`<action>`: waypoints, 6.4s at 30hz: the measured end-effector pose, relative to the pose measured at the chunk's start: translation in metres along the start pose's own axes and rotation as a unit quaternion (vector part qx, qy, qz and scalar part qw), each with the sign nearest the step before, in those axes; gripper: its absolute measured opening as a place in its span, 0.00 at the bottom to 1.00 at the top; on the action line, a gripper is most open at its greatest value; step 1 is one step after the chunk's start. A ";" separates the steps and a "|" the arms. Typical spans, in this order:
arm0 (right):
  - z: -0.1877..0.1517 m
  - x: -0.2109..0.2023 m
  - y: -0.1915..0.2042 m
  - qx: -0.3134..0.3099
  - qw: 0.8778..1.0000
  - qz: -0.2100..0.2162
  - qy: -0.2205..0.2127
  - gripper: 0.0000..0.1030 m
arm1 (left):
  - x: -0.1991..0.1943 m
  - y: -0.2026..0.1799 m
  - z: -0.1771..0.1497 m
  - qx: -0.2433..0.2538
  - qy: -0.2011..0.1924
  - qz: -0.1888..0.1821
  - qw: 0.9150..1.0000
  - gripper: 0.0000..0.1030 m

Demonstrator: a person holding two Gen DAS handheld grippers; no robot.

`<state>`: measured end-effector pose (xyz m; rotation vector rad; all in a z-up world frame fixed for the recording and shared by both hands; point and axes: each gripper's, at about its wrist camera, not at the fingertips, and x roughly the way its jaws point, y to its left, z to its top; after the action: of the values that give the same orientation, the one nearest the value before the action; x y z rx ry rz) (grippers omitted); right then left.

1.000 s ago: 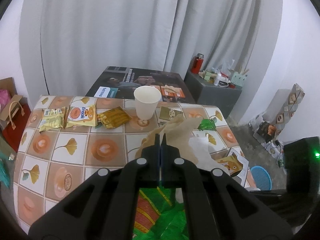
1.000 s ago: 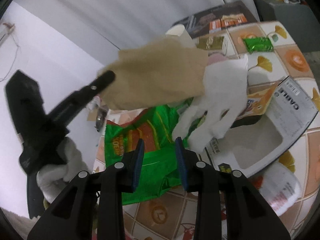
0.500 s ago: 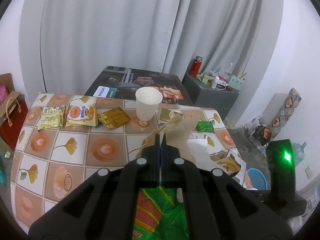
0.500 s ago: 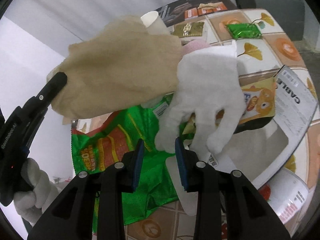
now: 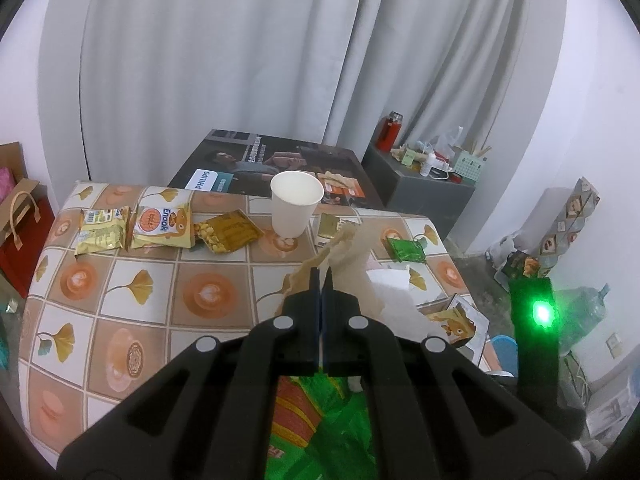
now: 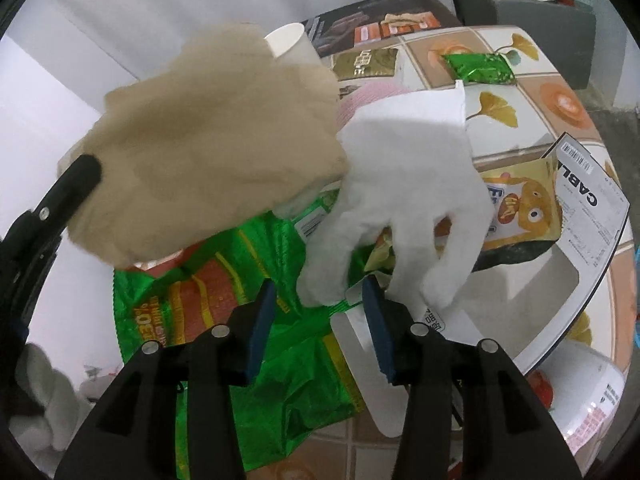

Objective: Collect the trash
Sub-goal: 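Grasp the white glove with the right gripper while the left gripper holds the beige glove, then carry both gloves over the blue wastebasket with both grippers, then open both grippers to drop the gloves into the wastebasket, then move both tools back over the table, then grasp the orange snack packet with the left gripper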

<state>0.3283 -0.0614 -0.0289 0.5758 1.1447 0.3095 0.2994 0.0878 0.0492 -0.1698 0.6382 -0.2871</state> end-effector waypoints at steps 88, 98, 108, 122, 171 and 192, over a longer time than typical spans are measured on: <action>-0.126 -0.196 -0.600 0.431 0.879 0.017 -0.202 0.08 | 0.300 -0.578 -0.186 0.173 0.345 -0.290 0.876 0.07; -0.157 -0.155 -0.642 0.468 0.870 -0.050 -0.150 0.36 | 0.310 -0.565 -0.198 0.202 0.331 -0.234 0.892 0.52; -0.194 -0.222 -0.545 0.364 0.895 -0.114 -0.230 0.38 | 0.196 -0.541 -0.154 0.260 0.236 -0.282 0.893 0.58; -0.244 -0.320 -0.317 0.128 0.876 -0.266 -0.381 0.94 | 0.010 -0.421 -0.109 0.237 0.131 -0.301 0.914 0.72; -0.126 -0.185 -0.208 0.115 0.973 0.083 -0.181 0.85 | 0.092 -0.182 -0.068 0.316 0.151 -0.049 0.935 0.80; -0.107 -0.179 -0.221 0.111 0.976 0.070 -0.175 0.82 | 0.147 -0.179 -0.058 0.359 0.134 0.007 0.924 0.06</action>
<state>0.1473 -0.3050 -0.0505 0.8751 0.8028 0.1912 0.3393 -0.1318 -0.0356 0.5889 0.7663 -0.5191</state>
